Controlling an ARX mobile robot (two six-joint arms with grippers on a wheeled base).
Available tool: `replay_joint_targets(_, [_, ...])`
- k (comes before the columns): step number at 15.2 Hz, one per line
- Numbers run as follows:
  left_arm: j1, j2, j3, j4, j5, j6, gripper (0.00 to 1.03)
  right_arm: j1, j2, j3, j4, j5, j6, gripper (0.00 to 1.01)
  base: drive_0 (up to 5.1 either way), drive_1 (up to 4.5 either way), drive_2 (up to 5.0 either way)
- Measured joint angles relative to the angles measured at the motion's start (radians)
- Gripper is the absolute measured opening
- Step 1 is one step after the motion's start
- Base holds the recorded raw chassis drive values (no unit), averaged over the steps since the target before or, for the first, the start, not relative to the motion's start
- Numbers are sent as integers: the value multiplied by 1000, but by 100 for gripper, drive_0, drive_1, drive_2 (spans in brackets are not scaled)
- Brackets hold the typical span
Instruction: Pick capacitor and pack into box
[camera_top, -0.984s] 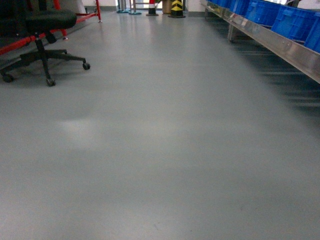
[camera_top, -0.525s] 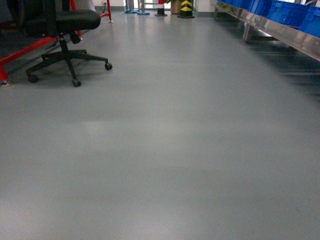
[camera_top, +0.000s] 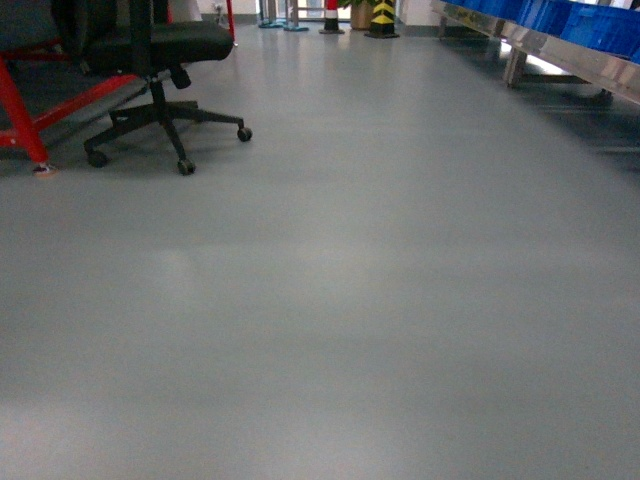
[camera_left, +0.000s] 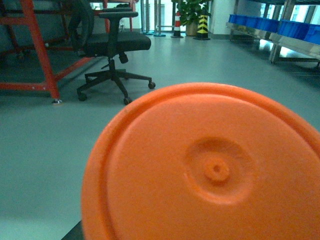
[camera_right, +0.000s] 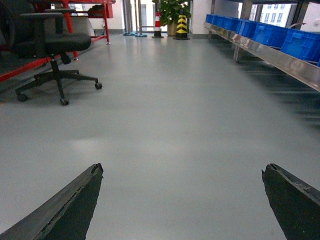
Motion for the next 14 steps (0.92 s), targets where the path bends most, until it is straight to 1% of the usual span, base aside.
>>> replay_joint_targets(14, [0,0,0,2,1,0,44,0,0,0,-3,0,0,98,-486,253,253])
